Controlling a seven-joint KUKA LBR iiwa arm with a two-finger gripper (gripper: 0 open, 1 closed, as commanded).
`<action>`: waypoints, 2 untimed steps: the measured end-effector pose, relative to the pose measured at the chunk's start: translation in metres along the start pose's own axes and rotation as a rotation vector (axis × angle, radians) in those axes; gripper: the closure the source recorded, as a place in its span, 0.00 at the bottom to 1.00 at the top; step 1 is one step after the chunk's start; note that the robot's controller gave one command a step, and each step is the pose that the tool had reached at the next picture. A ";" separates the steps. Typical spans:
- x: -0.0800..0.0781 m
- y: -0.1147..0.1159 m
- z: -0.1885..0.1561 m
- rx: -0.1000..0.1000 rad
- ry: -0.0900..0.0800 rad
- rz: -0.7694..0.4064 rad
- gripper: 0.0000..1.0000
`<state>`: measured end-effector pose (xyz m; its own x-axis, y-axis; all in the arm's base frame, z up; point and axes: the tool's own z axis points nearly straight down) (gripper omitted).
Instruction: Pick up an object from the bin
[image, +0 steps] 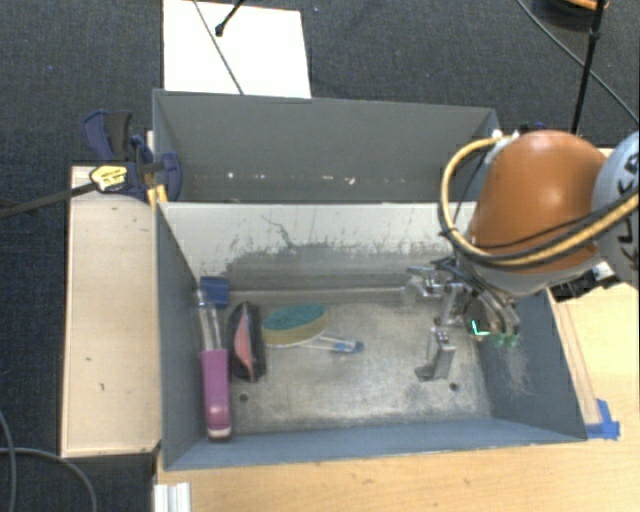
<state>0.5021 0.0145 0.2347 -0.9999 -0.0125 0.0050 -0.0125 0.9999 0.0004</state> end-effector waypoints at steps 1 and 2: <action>-0.013 0.035 0.067 -0.002 -0.001 0.080 0.00; -0.045 0.027 0.159 0.000 -0.001 0.284 0.00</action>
Offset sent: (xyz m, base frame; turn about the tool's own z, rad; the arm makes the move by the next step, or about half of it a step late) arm 0.0126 0.0330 -0.0637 0.0829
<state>0.5459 0.0420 0.0759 -0.9635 0.2678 0.0038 0.2678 0.9635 -0.0008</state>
